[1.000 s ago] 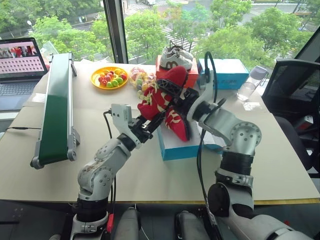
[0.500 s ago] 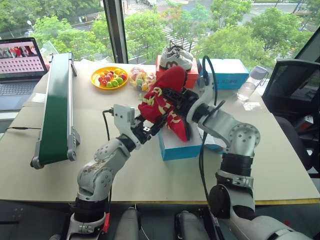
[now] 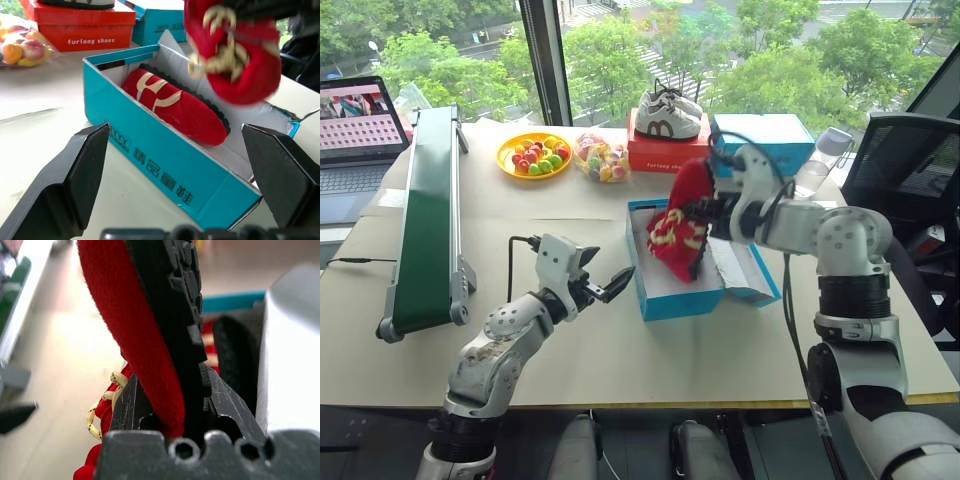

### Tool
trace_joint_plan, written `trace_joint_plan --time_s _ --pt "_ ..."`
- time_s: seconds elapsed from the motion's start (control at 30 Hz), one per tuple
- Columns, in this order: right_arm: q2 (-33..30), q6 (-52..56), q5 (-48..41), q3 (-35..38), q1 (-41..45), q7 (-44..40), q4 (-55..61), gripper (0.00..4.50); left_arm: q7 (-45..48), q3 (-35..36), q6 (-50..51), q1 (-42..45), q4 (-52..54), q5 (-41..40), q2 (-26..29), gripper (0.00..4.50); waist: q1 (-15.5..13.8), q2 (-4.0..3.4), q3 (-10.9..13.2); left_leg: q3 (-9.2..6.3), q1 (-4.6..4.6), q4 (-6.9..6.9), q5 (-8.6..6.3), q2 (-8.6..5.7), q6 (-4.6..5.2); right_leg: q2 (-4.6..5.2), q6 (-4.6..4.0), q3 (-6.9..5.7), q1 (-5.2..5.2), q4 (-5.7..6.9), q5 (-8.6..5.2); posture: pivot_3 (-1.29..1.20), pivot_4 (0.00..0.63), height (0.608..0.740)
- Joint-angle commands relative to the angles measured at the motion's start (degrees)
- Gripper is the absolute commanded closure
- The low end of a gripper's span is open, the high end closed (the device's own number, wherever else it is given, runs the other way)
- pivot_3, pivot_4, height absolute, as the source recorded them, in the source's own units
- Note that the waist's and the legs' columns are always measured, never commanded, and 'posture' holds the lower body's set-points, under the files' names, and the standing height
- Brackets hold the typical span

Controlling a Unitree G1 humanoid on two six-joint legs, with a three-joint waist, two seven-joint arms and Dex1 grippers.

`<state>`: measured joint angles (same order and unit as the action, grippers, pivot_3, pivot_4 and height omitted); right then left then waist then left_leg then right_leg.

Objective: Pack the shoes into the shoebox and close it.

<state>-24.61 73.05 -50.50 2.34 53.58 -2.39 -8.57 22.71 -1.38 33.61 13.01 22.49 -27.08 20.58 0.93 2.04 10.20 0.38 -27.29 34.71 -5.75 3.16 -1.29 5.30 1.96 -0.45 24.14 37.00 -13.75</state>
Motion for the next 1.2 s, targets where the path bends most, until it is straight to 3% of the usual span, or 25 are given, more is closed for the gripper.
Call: trace_joint_plan --time_s 0.03,0.2,0.37,0.6,0.77,0.9,1.2 --pt "-2.2 0.6 4.3 -4.7 2.9 -6.9 -0.1 3.73 -0.1 -0.3 -1.7 -0.1 0.7 0.8 -1.2 0.02 -0.1 0.0 0.0 0.0 -0.01 0.01 0.0 0.0 0.0 0.0 0.01 0.0 0.0 0.0 0.0 0.0 0.15 0.74" --pt "-1.8 -4.0 12.6 -14.2 3.2 -15.8 -4.3 3.73 -1.1 -0.9 -1.4 -0.9 1.8 1.4 -2.8 0.02 -0.1 0.0 0.0 0.0 0.0 0.06 0.0 -0.01 0.0 0.0 0.02 -0.01 -0.02 0.0 0.0 0.0 0.15 0.74" --pt "1.3 -14.5 24.9 -26.7 5.8 -27.1 -17.1 3.73 -1.7 -1.2 -0.6 -1.6 2.9 1.4 -3.7 0.02 -0.1 0.0 0.0 0.0 0.0 0.06 0.0 -0.02 0.0 0.0 0.03 -0.01 -0.01 0.0 0.0 0.0 0.15 0.74" --pt "7.2 -23.4 35.5 -29.9 10.7 -35.8 -34.4 3.73 -2.2 -1.5 -0.2 -2.2 3.5 1.4 -4.2 0.02 0.3 0.08 -0.1 -0.01 0.16 0.12 0.0 0.01 -0.01 -0.03 0.05 -0.02 -0.14 0.03 0.03 0.0 0.15 0.74" --pt "8.3 -21.2 35.8 -23.2 13.8 -37.2 -36.8 2.1 -2.2 -1.7 -0.1 -1.9 3.2 1.6 -4.5 0.0 0.2 0.07 -0.1 -0.01 0.38 0.08 -0.1 0.03 -0.16 -0.04 0.06 0.0 -0.21 0.03 0.04 0.0 0.15 0.74" --pt "6.5 -16.2 35.1 -19.3 15.6 -38.0 -32.4 0.72 -2.0 -1.9 0.0 -1.7 3.2 1.5 -4.5 0.0 -0.1 0.04 -0.1 -0.01 0.22 0.09 -0.03 0.02 -0.08 -0.04 -0.06 0.0 -0.07 0.08 0.13 0.0 0.15 0.74" --pt "-1.7 -1.0 29.2 -9.1 15.5 -39.0 -10.5 0.72 -1.1 -1.8 0.3 -0.5 2.4 1.2 -4.1 0.0 -0.7 -0.01 -0.1 0.0 -0.03 0.03 -0.02 -0.03 0.0 -0.01 0.04 -0.01 0.04 0.0 0.04 0.0 0.15 0.74"
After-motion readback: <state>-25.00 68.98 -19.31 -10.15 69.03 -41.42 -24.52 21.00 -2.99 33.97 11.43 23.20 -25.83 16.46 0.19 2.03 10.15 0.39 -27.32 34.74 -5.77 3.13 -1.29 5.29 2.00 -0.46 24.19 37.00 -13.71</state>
